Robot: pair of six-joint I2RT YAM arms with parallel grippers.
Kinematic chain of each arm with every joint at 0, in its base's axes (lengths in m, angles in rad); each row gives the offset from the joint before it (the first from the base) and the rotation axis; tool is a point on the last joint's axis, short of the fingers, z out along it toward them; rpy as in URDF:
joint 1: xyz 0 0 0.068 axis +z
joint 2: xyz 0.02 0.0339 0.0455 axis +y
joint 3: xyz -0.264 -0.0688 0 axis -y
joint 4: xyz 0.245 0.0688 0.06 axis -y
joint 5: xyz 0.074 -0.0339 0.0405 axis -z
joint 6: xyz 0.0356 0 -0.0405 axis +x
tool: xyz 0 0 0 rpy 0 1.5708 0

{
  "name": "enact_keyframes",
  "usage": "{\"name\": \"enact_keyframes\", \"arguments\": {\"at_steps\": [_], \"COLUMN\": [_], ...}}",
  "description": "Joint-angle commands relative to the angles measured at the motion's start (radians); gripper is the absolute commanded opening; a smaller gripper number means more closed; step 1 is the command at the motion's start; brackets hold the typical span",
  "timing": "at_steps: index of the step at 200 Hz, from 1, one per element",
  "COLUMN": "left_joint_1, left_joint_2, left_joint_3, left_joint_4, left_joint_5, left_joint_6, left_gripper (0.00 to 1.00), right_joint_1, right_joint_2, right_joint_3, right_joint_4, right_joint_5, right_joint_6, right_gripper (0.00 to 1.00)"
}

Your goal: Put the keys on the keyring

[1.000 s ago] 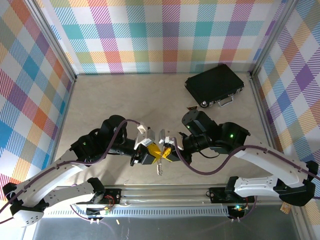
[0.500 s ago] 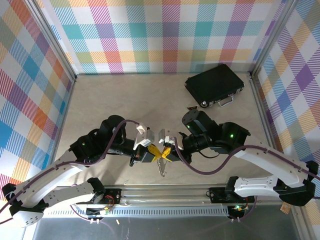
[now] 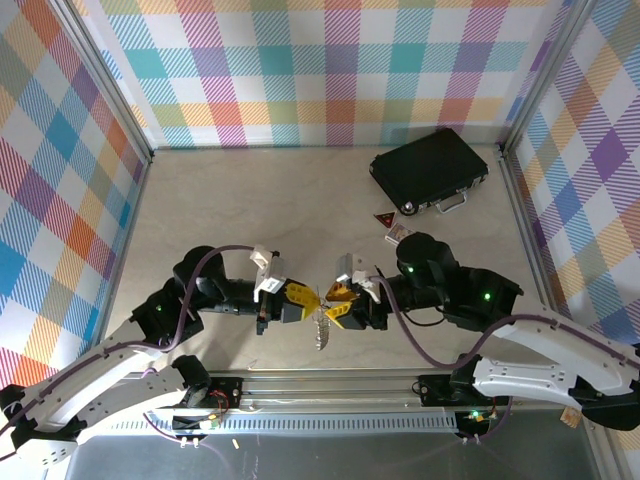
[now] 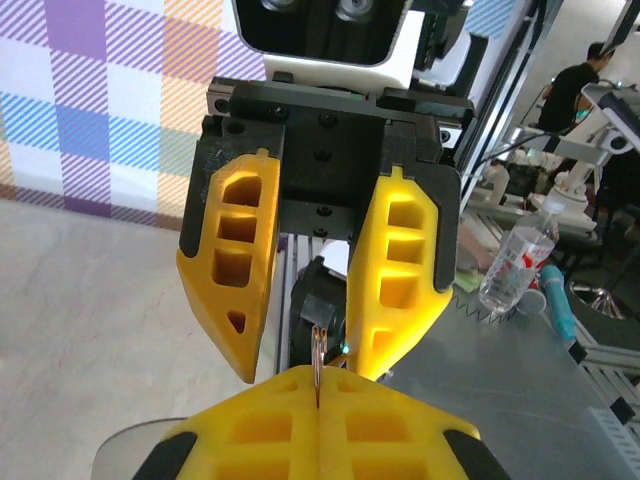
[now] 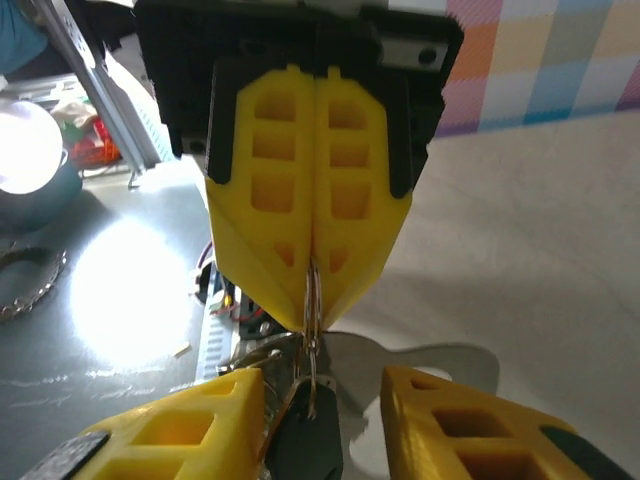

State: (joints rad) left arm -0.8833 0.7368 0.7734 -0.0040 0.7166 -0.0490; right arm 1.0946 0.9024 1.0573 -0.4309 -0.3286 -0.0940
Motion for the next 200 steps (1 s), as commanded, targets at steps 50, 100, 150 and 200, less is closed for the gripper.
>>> {"name": "enact_keyframes", "arguments": {"at_steps": [50,100,150,200], "left_joint_1": [-0.017,-0.019,-0.019,-0.019], "left_joint_2": [-0.02,-0.021,-0.013,-0.023], "left_joint_3": [-0.051,-0.053,-0.051,0.019], "left_joint_4": [0.265,0.264,0.25,0.031], "left_joint_5": [0.024,0.025,0.032,-0.026], "left_joint_6": [-0.083,-0.082,-0.078,0.015], "left_gripper": [0.0,0.0,0.0,0.1], "right_joint_1": [0.006,0.005,0.005,0.006], "right_joint_2": [-0.024,-0.012,-0.004,0.013], "right_joint_3": [-0.027,-0.02,-0.022,0.038], "right_joint_4": [0.176,0.171,0.165,0.017], "right_joint_5": [-0.026,-0.01,-0.006,0.029], "right_joint_6": [0.092,0.086,0.077,0.006], "right_gripper": [0.4,0.28,0.0,0.0]}}
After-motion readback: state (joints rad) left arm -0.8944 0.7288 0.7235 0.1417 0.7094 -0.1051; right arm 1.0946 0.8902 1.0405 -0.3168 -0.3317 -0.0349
